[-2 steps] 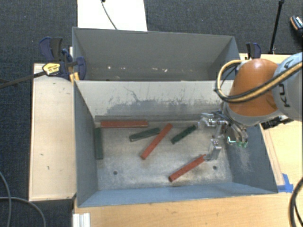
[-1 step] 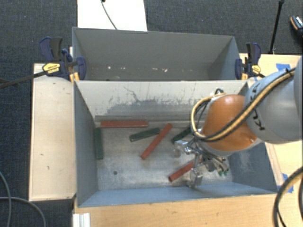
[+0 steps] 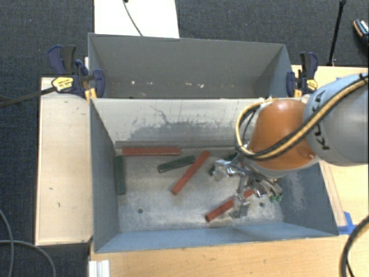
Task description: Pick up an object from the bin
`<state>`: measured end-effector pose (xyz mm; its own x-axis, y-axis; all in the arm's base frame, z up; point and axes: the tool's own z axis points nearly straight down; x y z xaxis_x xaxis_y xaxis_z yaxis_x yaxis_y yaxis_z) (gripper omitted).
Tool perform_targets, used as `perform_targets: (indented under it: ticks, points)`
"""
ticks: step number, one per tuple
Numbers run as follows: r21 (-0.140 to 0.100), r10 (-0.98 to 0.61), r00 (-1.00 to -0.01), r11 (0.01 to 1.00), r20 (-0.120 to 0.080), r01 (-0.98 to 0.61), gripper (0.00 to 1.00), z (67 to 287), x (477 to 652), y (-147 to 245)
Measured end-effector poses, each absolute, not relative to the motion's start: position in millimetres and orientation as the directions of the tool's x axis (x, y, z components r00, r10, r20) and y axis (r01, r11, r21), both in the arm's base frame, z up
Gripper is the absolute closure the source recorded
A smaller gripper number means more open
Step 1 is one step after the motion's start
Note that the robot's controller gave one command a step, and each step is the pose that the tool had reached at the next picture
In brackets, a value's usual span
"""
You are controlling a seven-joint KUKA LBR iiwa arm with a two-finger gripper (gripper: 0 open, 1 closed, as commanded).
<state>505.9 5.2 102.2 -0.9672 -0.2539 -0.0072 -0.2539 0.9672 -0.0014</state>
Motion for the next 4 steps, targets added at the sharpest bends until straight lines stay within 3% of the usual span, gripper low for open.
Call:
perform_targets:
  ticks: [1, 2, 3, 4]
  points:
    - [0.0, -0.295, -0.955, 0.955, 0.001, -0.295, 0.0, 111.8, 495.2, -12.3]
    - [-0.001, -0.286, -0.958, 0.958, -0.005, -0.286, 0.0, 69.8, 485.8, -9.9]
    - [-0.002, -0.288, -0.958, 0.958, -0.009, -0.288, 0.0, 70.9, 487.8, -9.8]
    - [-0.001, -0.29, -0.957, 0.957, -0.005, -0.29, 1.0, 70.1, 486.6, -9.9]
